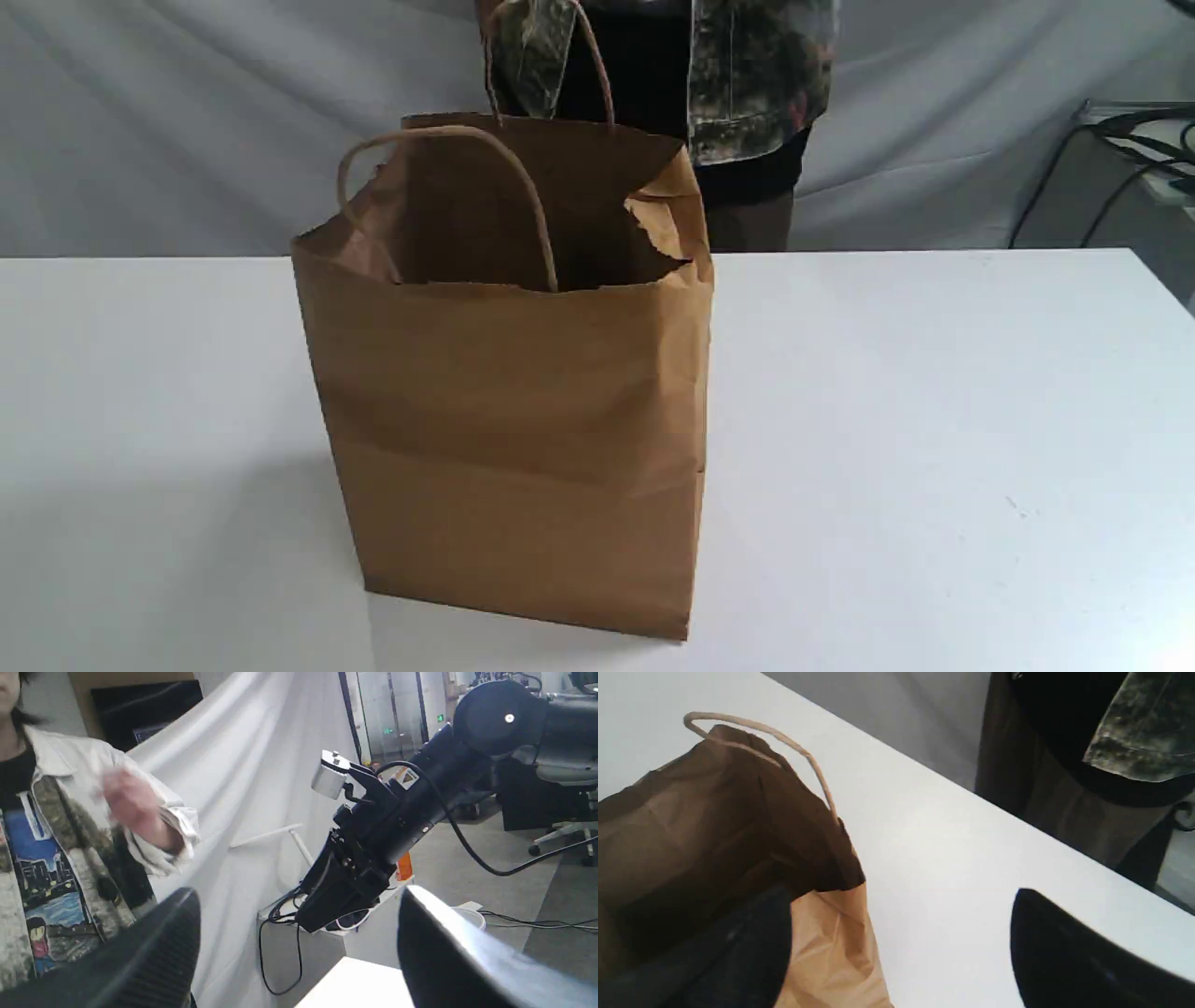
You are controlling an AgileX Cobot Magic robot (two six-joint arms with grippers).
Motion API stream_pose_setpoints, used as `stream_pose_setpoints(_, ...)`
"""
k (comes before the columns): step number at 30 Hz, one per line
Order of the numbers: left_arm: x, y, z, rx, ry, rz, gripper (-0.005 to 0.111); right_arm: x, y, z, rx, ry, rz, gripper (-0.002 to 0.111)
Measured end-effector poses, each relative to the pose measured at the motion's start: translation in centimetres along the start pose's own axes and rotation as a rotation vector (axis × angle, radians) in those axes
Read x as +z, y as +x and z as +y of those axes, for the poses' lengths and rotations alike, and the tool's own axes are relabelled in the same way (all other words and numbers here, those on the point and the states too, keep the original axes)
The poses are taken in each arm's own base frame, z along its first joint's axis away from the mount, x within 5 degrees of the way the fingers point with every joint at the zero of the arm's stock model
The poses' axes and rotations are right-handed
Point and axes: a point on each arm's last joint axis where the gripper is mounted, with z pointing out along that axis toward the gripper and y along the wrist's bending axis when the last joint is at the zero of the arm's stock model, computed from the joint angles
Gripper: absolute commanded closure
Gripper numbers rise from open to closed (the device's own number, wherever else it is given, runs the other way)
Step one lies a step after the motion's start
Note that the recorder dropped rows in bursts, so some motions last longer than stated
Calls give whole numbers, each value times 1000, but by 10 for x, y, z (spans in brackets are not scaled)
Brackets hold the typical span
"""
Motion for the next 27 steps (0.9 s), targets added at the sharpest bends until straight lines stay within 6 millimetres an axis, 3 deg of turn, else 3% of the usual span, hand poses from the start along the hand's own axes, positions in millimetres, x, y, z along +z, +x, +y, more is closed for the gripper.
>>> stream_pose_setpoints(11,-23,-19,-11,60,-9,-72,44,-41,-4,9,6,16,-50,43)
stream_pose_setpoints(19,-54,-39,-24,112,-46,-166,44,-91,-4,20,-30,60,-128,47)
stream_pose_setpoints(23,-73,-50,-30,138,-88,-224,44,-115,10,26,-48,92,-140,47)
stream_pose_setpoints(27,-97,-62,-41,170,-111,-291,44,-136,38,33,-68,141,-132,47)
